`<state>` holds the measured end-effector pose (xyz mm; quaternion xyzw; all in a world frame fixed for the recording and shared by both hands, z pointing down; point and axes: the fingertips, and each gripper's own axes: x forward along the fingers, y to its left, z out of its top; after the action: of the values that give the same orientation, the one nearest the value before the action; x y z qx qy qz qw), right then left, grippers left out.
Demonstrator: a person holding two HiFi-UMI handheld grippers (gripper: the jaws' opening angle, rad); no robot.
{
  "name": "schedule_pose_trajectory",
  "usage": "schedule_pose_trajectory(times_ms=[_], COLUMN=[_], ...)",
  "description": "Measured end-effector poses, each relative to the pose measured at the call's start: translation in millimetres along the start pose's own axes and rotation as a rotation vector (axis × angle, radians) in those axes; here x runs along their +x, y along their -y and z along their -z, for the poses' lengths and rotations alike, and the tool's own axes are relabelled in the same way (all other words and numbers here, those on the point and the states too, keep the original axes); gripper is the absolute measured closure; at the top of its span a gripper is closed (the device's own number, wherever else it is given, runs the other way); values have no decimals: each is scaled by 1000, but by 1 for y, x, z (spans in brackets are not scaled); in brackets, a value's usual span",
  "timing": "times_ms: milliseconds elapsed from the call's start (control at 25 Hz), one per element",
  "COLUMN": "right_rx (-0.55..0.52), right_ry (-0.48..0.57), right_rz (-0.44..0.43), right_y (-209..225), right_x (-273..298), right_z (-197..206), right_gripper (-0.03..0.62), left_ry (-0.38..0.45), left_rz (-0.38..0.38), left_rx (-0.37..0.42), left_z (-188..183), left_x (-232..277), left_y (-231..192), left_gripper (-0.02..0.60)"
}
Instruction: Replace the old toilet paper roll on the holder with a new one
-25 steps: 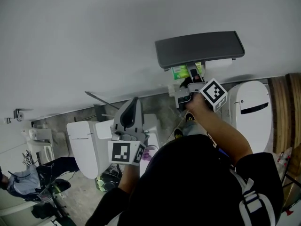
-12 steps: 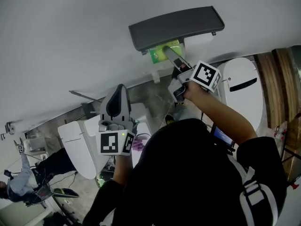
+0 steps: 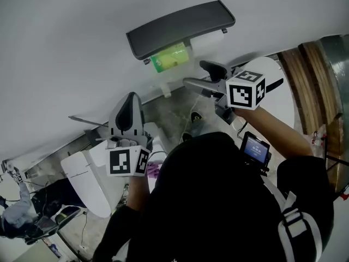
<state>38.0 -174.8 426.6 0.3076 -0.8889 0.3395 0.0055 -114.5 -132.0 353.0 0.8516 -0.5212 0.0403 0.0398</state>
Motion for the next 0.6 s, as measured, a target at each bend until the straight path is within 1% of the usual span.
schedule_pose_trajectory(times_ms=[200,240,280,320,400,440,520,600], right_rx=[-380,-440,-494,-541,-601,-613,-624,-643], right_ry=[-1,9,27,56,137,181,251,270], right_rz=[-12,-9,1,16,53,70,94,112], right_y=[-38,-44,-49,-53,-56,-57,-56,-54], right_x=[-17,-20,-23,-27,-36,-40,-49,-53], right_z=[-29,-36,-43,-51,-69,-77,-86,-87], right_gripper=[157,165,190,258,437,497,554,570], left_ry=[30,35,40,46,54,56,58,61], left_rz=[13,12,10,8,4,2,3,8], left_rx=[3,4,4,4,5,5,3,4], left_z=[-11,-13,-14,-16,-19,-20,-20,-21], left_x=[5,6,6,7,7,8,8,10], left_y=[4,3,4,4,5,6,8,10], left_gripper=[558,558,558,558,558,558,558,558])
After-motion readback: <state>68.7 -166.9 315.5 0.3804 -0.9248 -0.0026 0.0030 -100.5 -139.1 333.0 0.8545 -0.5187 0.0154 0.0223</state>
